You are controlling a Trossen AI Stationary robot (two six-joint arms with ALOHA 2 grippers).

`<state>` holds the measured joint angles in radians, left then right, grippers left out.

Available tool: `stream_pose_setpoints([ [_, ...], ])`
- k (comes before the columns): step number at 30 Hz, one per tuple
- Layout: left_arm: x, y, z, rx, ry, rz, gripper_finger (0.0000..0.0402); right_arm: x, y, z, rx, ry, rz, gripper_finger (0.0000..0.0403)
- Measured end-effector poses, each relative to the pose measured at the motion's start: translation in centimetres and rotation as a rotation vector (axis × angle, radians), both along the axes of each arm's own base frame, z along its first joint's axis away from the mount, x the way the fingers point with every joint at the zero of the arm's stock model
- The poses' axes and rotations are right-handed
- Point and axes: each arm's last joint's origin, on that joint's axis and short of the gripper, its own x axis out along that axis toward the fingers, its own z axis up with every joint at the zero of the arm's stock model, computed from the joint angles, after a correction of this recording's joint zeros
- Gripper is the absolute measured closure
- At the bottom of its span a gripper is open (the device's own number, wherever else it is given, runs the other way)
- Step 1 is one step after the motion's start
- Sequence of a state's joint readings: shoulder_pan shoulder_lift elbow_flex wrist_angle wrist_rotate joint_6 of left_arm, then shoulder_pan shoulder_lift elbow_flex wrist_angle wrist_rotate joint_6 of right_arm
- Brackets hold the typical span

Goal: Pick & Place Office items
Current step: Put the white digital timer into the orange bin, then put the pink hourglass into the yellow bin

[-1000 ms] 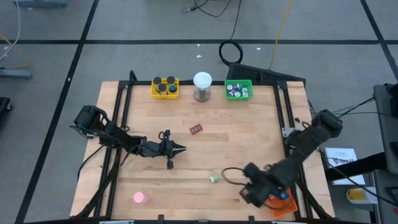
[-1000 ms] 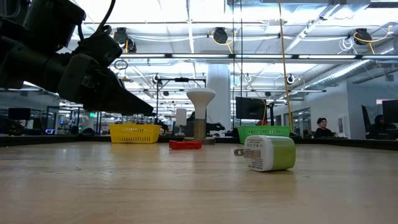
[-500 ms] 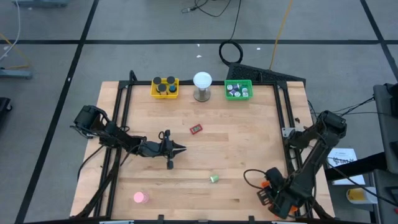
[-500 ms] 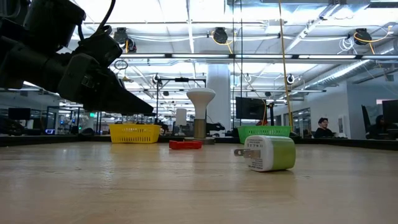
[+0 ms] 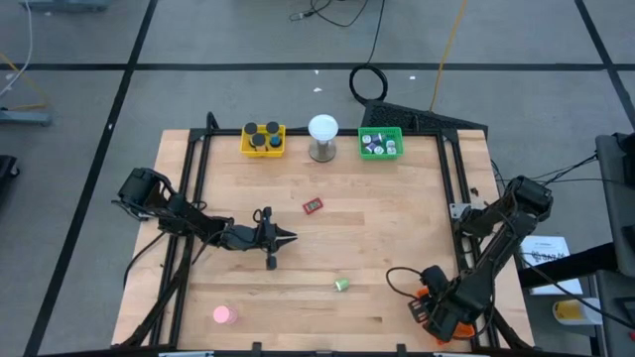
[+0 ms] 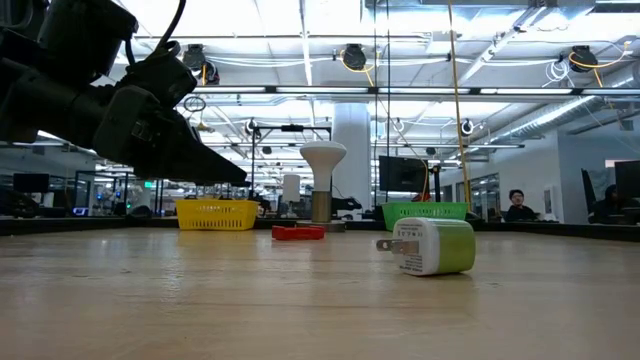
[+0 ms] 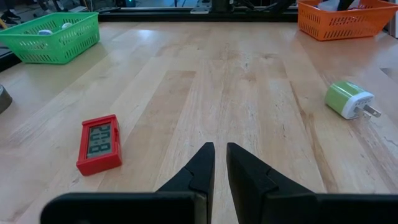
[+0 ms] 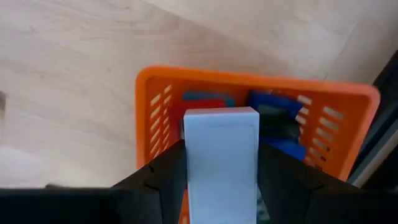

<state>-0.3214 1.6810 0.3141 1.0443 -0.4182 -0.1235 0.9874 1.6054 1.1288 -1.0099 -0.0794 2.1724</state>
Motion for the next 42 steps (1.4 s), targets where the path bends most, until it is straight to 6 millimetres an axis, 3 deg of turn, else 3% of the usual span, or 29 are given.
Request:
stream_pose_setpoints([
  [27,0.00,0.01,0.00,0.002,0.000,0.001,0.0355,0.46,0.07,0.22,0.025,-0.018,0.081,0.0231],
  [38,0.00,0.01,0.00,0.003,0.000,0.001,0.0355,0.48,0.03,0.23,0.021,-0.019,0.079,0.0165],
  [42,0.03,0.07,0.01,-0.024,-0.004,0.012,0.0355,0.55,-0.21,0.58,0.032,-0.029,0.117,0.0163],
])
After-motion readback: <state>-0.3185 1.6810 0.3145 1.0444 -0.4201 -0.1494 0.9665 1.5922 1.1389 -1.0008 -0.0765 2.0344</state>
